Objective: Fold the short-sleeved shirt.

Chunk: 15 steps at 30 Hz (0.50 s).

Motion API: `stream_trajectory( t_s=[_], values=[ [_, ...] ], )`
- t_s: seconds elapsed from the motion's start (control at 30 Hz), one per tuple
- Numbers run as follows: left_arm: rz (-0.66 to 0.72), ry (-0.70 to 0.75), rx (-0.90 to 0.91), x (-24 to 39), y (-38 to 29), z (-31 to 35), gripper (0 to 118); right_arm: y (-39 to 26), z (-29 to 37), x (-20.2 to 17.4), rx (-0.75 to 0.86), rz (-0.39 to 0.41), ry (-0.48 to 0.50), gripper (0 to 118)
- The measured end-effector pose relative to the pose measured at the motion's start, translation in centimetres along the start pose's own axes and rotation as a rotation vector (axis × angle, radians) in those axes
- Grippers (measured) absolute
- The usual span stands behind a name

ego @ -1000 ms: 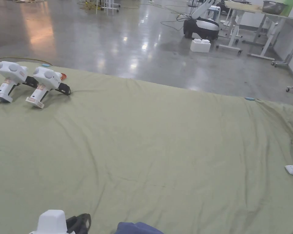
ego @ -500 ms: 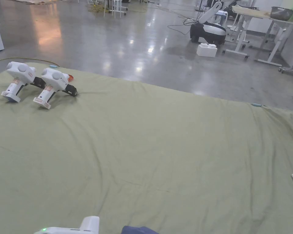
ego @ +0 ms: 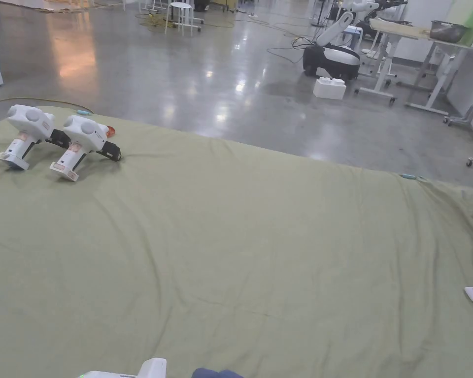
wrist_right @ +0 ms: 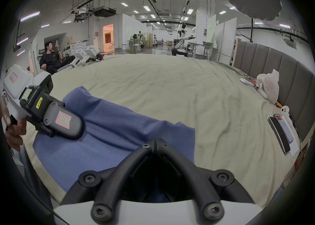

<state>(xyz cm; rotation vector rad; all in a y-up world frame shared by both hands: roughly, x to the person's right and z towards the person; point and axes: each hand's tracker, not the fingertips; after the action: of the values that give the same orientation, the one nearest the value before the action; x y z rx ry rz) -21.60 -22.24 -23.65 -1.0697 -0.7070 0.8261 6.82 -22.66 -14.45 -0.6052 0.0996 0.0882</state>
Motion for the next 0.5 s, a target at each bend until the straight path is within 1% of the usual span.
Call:
stream_trajectory(
  t_s=[0.03,0.1,0.17,0.23,0.37,0.5],
  values=[
    [0.0,-0.02,0.002,0.1,0.2,0.5,25,0.5,0.2,0.1,0.002,-0.012,0.011,1],
    [-0.01,-0.044,0.016,0.4,0.9,2.2,24,1.8,0.6,0.3,0.037,-0.003,0.011,1],
    [-0.033,-0.038,0.046,0.0,2.1,4.6,24,3.6,1.1,0.6,0.093,0.017,0.0,1],
    [-0.028,-0.028,0.067,-0.5,3.8,8.1,24,5.8,1.6,1.3,0.142,0.004,-0.001,1],
    [-0.05,0.071,0.127,-1.0,6.7,16.3,24,9.8,2.0,2.9,0.204,0.018,-0.014,1],
    [-0.021,0.202,0.173,-3.0,10.0,25.3,24,13.2,2.3,4.8,0.224,-0.023,-0.02,1]
  ],
)
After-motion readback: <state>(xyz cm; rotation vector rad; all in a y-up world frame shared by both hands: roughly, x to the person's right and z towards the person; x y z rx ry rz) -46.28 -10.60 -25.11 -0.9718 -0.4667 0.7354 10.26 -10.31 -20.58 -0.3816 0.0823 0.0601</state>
